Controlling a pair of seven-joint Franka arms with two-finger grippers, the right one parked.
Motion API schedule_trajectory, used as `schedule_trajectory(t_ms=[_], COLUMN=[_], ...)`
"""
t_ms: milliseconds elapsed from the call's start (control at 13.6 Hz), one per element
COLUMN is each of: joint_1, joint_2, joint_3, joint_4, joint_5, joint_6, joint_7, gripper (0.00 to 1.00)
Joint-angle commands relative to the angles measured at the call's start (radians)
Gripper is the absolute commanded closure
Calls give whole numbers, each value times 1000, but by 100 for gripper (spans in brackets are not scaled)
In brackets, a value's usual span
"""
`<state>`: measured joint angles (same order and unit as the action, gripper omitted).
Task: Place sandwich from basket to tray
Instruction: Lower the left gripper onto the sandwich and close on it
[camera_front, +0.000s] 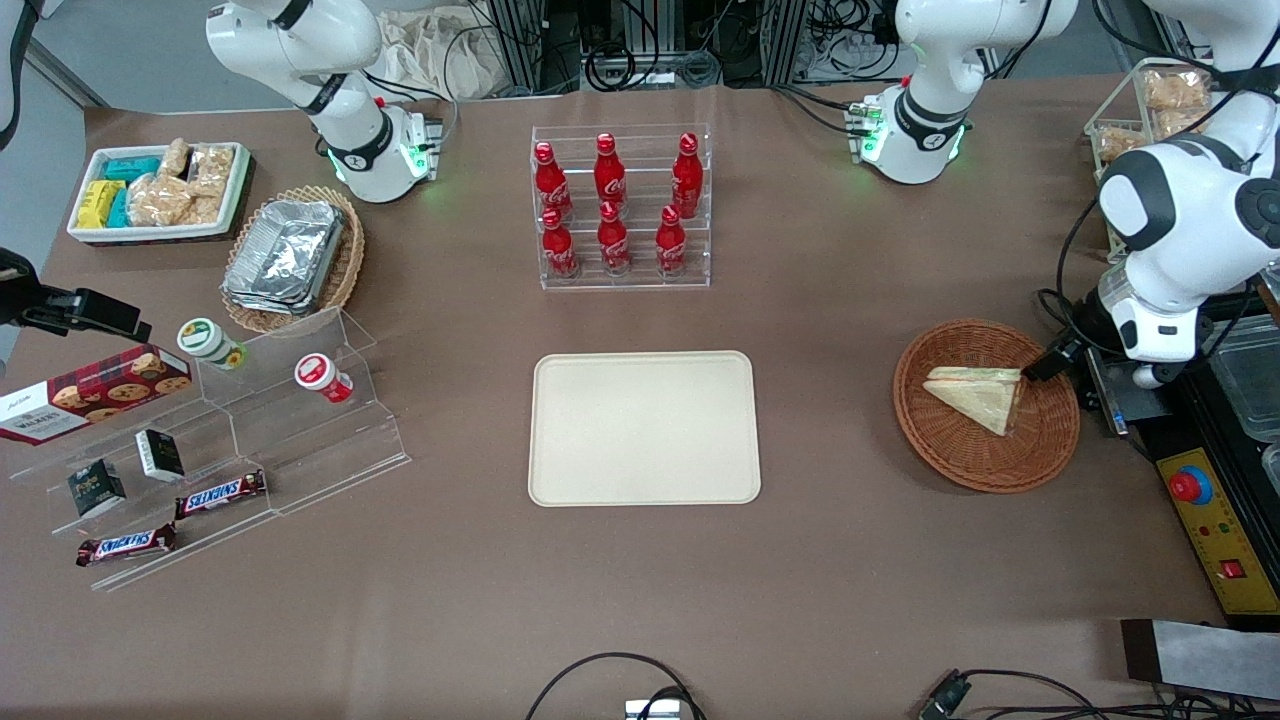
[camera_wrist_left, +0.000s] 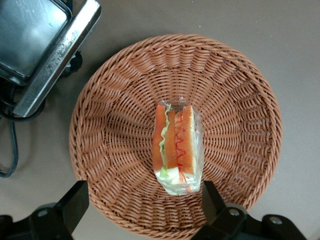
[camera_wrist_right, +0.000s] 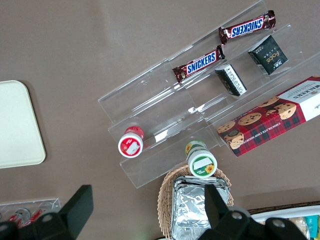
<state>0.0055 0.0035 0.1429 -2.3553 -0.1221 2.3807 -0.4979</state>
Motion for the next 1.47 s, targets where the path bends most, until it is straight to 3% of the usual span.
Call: schedule_trajectory(t_ms=[0, 1394], joint_1=[-4, -61], joint_2=[26, 168], joint_3=[-2, -16], joint_4=[-12, -35], joint_5=[-18, -172], joint_6=[57, 271], joint_7=[-14, -18], gripper=[0, 0])
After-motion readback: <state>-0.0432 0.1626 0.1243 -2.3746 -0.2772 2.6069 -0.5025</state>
